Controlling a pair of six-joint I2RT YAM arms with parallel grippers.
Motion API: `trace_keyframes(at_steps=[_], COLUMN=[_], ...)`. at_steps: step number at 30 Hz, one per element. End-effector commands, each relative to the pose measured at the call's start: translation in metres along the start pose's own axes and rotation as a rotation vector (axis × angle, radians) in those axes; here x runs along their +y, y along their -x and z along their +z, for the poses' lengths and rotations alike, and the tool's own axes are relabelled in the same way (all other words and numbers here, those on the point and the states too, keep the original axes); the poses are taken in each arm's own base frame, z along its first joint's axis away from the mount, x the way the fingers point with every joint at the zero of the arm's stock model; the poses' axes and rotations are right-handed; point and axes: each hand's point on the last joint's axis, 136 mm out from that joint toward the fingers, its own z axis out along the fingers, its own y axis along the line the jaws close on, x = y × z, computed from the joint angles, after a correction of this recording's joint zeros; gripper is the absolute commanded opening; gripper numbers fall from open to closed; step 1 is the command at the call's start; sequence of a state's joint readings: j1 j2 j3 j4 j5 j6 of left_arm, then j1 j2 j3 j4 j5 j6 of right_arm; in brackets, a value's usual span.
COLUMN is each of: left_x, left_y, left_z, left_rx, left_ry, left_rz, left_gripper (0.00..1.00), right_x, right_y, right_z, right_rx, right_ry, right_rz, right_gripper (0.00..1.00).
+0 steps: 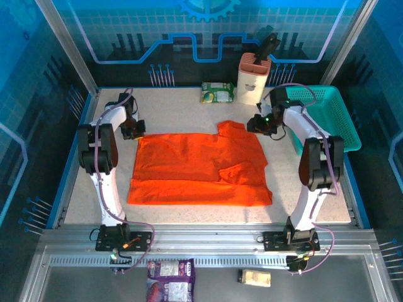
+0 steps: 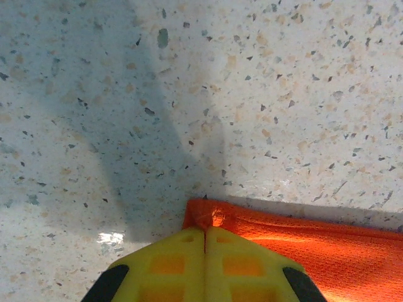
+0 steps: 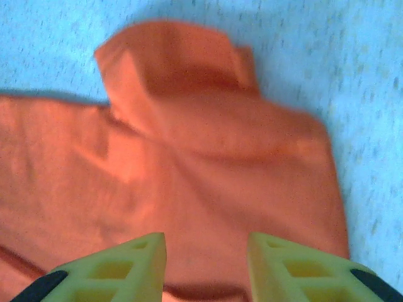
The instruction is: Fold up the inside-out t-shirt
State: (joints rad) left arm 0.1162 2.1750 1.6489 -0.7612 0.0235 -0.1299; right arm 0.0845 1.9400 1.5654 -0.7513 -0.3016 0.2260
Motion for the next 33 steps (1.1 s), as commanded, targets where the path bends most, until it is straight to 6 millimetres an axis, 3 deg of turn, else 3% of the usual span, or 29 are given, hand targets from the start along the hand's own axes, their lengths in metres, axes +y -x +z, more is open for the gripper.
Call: trace_keyframes(at_steps=[1,5,11,14,19,25,33], left_x=[-0.003,-0.004,-0.002,-0.003,-0.002,-0.001,0.001], left_y=[0.004,0.001,0.0,-0.001,-0.003,-0.004,0.006], left_z=[-0.003,0.0,0.001,0.002,0.004,0.003,-0.002], left_rx=[-0.007,0.001,0.01,0.02,0.029,0.032,0.003], left_ry=[-0.029,-0.038,-0.032,-0.034,-0.031,-0.023,-0.023], left_rz=[-0.013,-0.023,-0.023,-0.024,-0.022,-0.023,-0.033], left_gripper=[0.03,0.03,0.03,0.02,0.03,0.01,0.0], right_x=[0.004,0.003,-0.003,-0.016,-0.017,-0.014,-0.005], right_y=[0.019,0.037,0.05,0.047,0.046,0.059,0.096], right_z=[0.021,0.045,0.07,0.086,0.096,0.086,0.042], right_rx=[0.02,0.04,0.072,0.103,0.117,0.061,-0.088], right_ry=[-0.015,-0.014,-0.05,-0.121,-0.142,-0.173,-0.243], right_rz=[-0.093,-0.11,-0.135,-0.163,-0.196,-0.21,-0.243], right_gripper=[0.38,0.38,0.37,0.37,0.34,0.14,0.05])
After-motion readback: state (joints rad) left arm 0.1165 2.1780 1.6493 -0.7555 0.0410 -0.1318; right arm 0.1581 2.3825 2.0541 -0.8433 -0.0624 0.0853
